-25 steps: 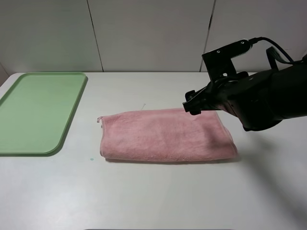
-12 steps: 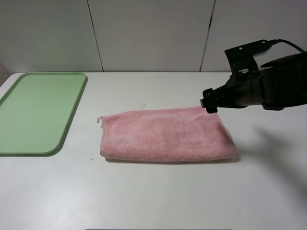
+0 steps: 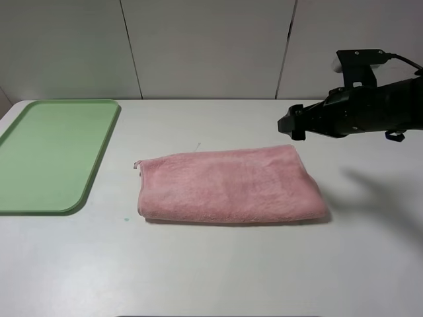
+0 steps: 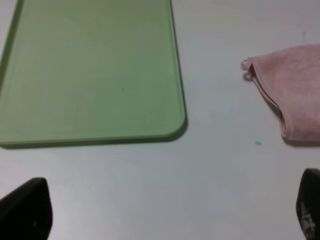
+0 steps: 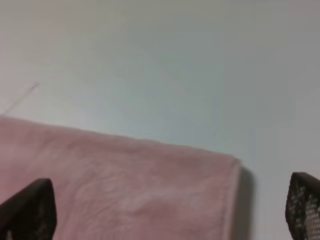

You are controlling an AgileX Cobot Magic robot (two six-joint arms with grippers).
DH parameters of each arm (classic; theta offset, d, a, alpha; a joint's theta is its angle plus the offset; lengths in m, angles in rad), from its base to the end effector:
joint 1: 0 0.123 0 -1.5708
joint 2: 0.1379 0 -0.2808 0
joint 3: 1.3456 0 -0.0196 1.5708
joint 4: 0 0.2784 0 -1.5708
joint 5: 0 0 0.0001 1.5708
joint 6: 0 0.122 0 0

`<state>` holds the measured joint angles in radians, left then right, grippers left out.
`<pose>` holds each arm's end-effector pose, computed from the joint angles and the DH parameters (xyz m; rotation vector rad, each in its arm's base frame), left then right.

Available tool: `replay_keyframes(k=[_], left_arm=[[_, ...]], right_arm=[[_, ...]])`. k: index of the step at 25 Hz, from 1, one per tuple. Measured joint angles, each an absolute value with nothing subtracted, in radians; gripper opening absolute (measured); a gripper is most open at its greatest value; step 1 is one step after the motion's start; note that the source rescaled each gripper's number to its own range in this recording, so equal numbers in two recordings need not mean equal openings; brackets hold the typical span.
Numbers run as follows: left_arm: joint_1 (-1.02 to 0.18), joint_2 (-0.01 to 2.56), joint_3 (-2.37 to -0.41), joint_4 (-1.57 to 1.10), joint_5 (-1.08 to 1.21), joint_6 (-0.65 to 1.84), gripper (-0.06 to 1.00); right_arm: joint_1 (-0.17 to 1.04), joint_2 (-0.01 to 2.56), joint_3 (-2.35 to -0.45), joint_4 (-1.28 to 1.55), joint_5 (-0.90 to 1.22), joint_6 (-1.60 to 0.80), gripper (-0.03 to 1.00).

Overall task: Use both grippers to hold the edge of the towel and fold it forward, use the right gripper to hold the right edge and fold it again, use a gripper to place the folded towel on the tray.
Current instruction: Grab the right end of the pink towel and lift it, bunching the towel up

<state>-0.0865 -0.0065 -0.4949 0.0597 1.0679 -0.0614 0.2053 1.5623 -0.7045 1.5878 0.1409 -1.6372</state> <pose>0.0507 0.0020 0.2745 0.0226 2.0485 -0.0206 0.3259 0.0855 0.1377 -0.3667 2.3132 0.2421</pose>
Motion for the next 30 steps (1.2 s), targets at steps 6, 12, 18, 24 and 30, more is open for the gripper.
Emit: replay_keyframes(k=[6,12,18,24,30], left_arm=[[-0.086,-0.006,-0.495,0.060,1.068,-0.061,0.98],[-0.086,-0.006,-0.495,0.060,1.068,-0.061,0.98],[-0.085,-0.006,-0.495,0.060,1.068,-0.061,0.98],[-0.085,-0.006,-0.495,0.060,1.068,-0.061,0.98],[-0.085,-0.008,-0.495,0.060,1.068,-0.061,0.98]], right_arm=[[0.119,1.562,-0.705,1.153,0.318,-1.267,1.00],[0.110,1.563,-0.705,0.712,0.309,-0.805,1.00],[0.110,1.650,-0.705,0.523,0.289,-0.610,1.00],[0.130,1.753,-0.705,0.508,0.236,-0.597,1.00],[0.136,1.788,-0.705,0.508,0.215,-0.596,1.00]])
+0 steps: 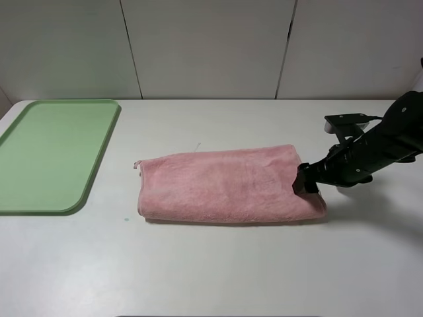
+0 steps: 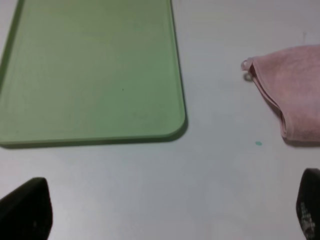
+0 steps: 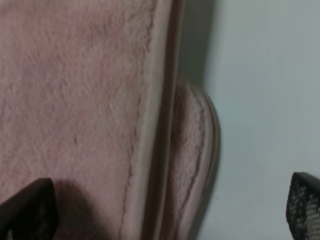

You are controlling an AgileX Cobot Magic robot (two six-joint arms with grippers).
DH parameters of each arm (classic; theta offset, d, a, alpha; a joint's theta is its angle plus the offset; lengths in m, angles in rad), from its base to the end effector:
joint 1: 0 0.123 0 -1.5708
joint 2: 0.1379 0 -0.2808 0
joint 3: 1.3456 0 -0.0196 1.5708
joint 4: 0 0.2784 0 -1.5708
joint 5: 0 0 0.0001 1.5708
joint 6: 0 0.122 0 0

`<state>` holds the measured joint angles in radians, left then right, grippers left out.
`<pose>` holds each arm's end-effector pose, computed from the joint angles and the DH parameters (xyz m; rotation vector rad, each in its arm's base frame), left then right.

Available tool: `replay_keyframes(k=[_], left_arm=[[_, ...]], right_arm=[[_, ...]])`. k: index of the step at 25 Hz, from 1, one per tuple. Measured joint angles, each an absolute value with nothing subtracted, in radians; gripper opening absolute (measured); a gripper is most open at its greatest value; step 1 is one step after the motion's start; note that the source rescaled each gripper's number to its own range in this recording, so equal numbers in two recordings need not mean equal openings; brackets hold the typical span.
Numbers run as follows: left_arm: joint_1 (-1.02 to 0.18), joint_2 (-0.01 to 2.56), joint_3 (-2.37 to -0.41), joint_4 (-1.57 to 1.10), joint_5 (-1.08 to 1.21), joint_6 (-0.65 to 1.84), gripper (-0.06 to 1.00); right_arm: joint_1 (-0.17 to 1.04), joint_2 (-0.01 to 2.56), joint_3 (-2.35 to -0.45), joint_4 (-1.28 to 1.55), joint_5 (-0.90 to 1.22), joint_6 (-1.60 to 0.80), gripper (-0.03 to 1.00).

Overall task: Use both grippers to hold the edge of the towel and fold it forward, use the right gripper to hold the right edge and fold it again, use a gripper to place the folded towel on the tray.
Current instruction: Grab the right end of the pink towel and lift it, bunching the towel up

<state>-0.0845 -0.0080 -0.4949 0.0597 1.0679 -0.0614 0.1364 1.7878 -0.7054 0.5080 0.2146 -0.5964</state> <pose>0.0505 0.0021 0.2746 0.0205 2.0470 -0.0195 0.3067 0.0549 0.0511 -0.3500 2.7301 0.1532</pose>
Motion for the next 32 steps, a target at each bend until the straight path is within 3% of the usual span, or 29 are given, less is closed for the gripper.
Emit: replay_keyframes(k=[22,25,31,32], left_arm=[[-0.085,-0.008,-0.495,0.060,1.068,-0.061,0.98],[-0.085,-0.008,-0.495,0.060,1.068,-0.062,0.98],[-0.085,-0.008,-0.495,0.060,1.068,-0.062,0.98],[-0.085,-0.008,-0.495,0.060,1.068,-0.062,0.98]], right_arm=[[0.136,1.834,-0.710,0.511,0.259,-0.466,1.00],[0.136,1.837,-0.710,0.509,0.263,-0.451,0.79],[0.136,1.846,-0.710,0.533,0.314,-0.376,0.10],[0.136,1.846,-0.710,0.535,0.315,-0.368,0.03]])
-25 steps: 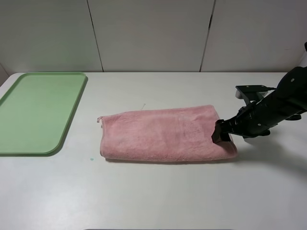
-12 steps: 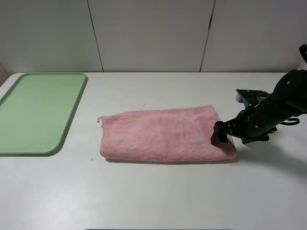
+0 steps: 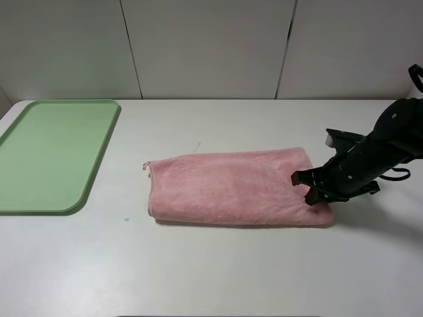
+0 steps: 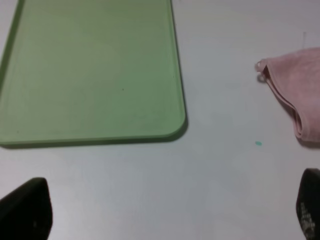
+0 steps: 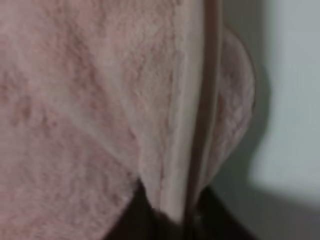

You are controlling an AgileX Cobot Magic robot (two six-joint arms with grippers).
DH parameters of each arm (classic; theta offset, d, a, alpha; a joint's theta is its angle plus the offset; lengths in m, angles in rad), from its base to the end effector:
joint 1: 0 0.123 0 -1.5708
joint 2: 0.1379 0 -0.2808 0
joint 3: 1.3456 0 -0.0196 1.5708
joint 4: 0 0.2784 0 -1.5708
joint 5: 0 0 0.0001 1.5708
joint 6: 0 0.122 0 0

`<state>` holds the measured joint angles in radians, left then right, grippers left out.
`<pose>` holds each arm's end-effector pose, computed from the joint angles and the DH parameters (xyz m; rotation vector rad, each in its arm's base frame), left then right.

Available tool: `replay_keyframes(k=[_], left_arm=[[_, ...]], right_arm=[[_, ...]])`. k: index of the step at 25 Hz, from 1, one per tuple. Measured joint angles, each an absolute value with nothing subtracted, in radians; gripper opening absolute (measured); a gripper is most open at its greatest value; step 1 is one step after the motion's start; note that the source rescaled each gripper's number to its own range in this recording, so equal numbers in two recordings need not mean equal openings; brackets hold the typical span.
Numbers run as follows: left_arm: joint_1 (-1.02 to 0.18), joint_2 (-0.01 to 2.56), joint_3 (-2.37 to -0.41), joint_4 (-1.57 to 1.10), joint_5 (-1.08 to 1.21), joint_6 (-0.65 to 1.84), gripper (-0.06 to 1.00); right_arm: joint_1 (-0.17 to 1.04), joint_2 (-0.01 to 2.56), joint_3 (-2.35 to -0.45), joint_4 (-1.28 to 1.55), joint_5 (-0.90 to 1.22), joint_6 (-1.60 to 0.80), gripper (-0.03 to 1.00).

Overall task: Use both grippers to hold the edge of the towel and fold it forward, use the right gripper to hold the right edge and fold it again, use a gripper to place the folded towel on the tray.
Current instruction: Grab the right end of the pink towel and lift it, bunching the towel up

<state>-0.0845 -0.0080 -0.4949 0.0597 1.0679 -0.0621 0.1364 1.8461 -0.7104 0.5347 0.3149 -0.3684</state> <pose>0.0505 0.0021 0.2746 0.0198 2.0470 -0.0199 0.2929 0.0597 0.0319 -0.0172 2.9044 0.2793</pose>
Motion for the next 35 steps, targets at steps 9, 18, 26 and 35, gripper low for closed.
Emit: replay_keyframes(k=[9,18,26,35], left_arm=[[-0.085,-0.008,-0.495,0.060,1.068,-0.062,0.98],[-0.085,-0.008,-0.495,0.060,1.068,-0.062,0.98],[-0.085,-0.008,-0.495,0.060,1.068,-0.062,0.98],[-0.085,-0.008,-0.495,0.060,1.068,-0.062,0.98]], right_arm=[[0.136,1.836,-0.713,0.516,0.325,-0.365,0.02],[0.077,1.609,-0.712,0.430,0.411,-0.360,0.02],[-0.019,1.500,-0.715,0.258,0.529,-0.225,0.02],[-0.029,1.483,-0.862,-0.029,0.816,-0.054,0.02]])
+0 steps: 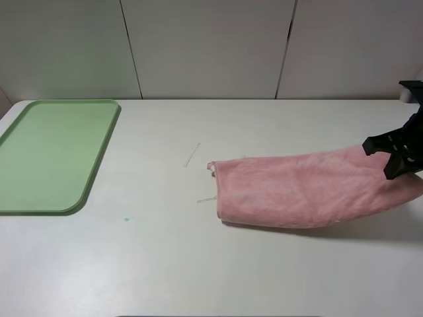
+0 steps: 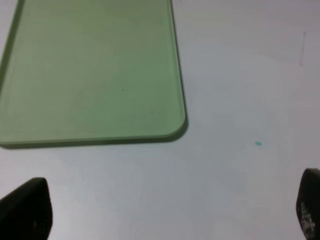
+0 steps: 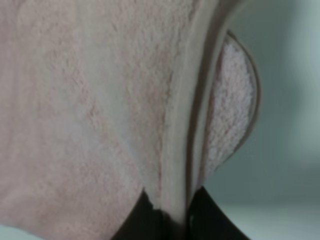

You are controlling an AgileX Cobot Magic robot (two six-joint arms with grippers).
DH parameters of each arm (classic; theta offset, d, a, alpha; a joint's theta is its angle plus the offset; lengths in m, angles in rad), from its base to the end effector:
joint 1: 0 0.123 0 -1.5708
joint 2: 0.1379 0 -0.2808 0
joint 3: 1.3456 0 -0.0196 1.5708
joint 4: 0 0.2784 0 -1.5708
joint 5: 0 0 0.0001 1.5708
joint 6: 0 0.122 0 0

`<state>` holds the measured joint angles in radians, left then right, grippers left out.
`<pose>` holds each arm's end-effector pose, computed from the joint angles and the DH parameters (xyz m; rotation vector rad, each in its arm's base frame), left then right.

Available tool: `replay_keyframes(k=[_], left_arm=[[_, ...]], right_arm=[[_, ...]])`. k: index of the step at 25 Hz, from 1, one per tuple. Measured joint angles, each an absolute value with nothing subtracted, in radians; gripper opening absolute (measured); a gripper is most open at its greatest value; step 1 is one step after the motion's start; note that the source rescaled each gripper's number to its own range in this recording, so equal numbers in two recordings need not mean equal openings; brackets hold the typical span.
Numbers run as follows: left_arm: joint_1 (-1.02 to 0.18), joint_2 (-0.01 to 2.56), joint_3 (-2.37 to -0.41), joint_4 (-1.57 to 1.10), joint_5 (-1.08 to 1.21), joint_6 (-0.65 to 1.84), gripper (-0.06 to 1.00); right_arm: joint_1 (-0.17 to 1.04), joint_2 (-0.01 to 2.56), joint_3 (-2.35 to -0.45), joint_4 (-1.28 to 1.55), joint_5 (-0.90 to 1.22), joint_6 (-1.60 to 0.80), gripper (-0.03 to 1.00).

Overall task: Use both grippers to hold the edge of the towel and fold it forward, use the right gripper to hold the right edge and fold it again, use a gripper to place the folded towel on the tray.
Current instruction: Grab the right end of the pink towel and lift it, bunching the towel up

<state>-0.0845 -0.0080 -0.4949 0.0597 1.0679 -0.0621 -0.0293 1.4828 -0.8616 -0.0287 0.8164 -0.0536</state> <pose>0.0505 0.0021 0.2746 0.0198 2.0470 -0.0199 0.2900 -0.0111 0.1596 -0.0608 2.9213 -0.0471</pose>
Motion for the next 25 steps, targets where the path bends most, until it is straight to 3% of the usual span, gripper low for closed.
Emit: replay_keyframes(k=[13,25], left_arm=[[-0.085,-0.008,-0.495,0.060,1.068,-0.062,0.98],[-0.085,-0.008,-0.495,0.060,1.068,-0.062,0.98]], right_arm=[[-0.020,1.381,-0.944,-0.089,0.946,-0.025,0.02],[0.258,1.365,-0.944,-0.098,0.945,0.165,0.02]])
